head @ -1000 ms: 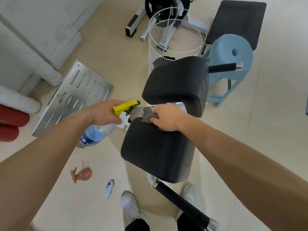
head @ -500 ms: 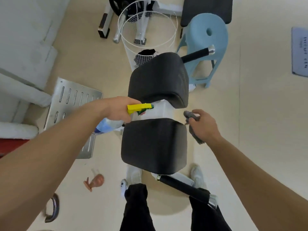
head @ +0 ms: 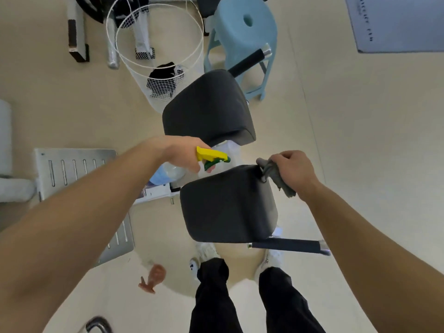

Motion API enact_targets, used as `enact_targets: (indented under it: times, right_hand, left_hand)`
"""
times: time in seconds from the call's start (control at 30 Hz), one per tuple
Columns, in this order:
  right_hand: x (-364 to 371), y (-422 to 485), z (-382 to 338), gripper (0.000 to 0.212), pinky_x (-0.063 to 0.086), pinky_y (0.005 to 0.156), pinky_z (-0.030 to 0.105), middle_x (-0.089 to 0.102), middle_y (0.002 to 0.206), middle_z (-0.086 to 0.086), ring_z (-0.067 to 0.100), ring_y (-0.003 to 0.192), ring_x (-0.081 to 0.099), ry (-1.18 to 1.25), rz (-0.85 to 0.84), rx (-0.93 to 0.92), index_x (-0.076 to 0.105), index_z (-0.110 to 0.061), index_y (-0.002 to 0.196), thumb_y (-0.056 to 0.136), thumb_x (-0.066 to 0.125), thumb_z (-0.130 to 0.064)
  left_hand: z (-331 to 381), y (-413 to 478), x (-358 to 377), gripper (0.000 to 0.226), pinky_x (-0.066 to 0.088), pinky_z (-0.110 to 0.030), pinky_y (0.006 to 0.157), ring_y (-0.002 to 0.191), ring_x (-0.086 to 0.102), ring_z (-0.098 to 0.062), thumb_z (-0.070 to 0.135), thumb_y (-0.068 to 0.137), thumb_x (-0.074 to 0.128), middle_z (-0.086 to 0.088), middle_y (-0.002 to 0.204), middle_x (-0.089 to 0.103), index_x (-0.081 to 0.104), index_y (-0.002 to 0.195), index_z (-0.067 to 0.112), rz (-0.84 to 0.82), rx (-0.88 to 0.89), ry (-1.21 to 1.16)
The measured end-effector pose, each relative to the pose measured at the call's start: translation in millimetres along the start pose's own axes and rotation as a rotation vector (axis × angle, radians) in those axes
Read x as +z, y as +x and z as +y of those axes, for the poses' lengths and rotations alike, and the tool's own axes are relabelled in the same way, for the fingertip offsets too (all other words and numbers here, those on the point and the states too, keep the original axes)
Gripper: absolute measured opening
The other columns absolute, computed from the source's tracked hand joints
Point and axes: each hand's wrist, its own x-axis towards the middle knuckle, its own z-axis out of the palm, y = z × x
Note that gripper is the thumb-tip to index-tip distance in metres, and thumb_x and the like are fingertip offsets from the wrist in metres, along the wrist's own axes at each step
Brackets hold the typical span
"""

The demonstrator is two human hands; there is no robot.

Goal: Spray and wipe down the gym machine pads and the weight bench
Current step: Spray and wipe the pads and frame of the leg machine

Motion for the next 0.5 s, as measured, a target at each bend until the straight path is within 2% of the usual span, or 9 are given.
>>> enact_targets:
  times: [0.1,0.17,0.23,0.3,0.4,0.5]
  right_hand:
    - [-6.3,-0.8,-7.6,0.029,0.052,0.068,0.039,0.069,0.074,0.017,0.022,0.064,0.059,-0.011,-0.027,-0.01,0.07,-0.005,0.075,0.088,0.055,-0.027]
    - [-7.1,-1.2,-13.5,0.029,0.051,0.065,0.037,0.069,0.071,0.016,0.023,0.064,0.06,-0.01,-0.038,-0.026,0.07,-0.008,0.076,0.09,0.055,-0.028]
    - [-4.8,-0.7,-20.6,0.027,0.049,0.065,0.033,0.069,0.07,0.008,0.022,0.067,0.062,-0.005,-0.025,-0.068,0.072,-0.013,0.076,0.091,0.055,-0.029]
    - [-0.8,0.0,-26.4,0.024,0.051,0.07,0.03,0.071,0.076,-0.001,0.018,0.075,0.065,0.011,-0.025,-0.104,0.073,-0.02,0.081,0.093,0.055,-0.029]
    - [13.9,-3.3,-34.3,0.024,0.051,0.089,0.031,0.073,0.098,-0.009,0.013,0.095,0.066,-0.046,-0.049,-0.161,0.073,-0.028,0.105,0.096,0.051,-0.032]
    - [36.8,-9.2,-38.3,0.027,0.047,0.094,0.029,0.073,0.109,-0.007,0.014,0.104,0.064,-0.185,-0.092,-0.275,0.068,-0.028,0.12,0.101,0.048,-0.027]
  left_hand:
    - [0.1,2.4,-6.1,0.03,0.042,-0.037,0.061,0.065,0.052,-0.019,0.014,0.067,0.064,-0.008,0.084,0.068,0.073,0.085,0.036,-0.044,0.021,-0.064]
    - [-1.4,4.7,-7.0,0.029,0.042,-0.036,0.062,0.064,0.052,-0.016,0.018,0.06,0.061,-0.002,0.08,0.07,0.075,0.081,0.033,-0.059,0.029,-0.088]
    - [-5.9,6.3,-5.8,0.027,0.047,-0.034,0.066,0.068,0.059,-0.014,0.019,0.057,0.061,0.007,0.078,0.073,0.074,0.078,0.031,-0.052,0.021,-0.13]
    - [-10.1,5.8,-3.3,0.022,0.05,-0.032,0.069,0.075,0.065,-0.014,0.017,0.061,0.065,0.009,0.08,0.074,0.071,0.078,0.03,-0.027,0.018,-0.154]
    - [-26.9,-1.8,2.5,0.025,0.049,-0.031,0.066,0.075,0.062,-0.016,0.009,0.074,0.066,0.007,0.083,0.07,0.07,0.085,0.032,-0.004,0.007,-0.114]
    - [-50.1,-16.7,10.2,0.03,0.05,-0.037,0.066,0.073,0.059,-0.021,0.014,0.069,0.062,0.001,0.084,0.069,0.07,0.09,0.034,0.007,-0.041,-0.105]
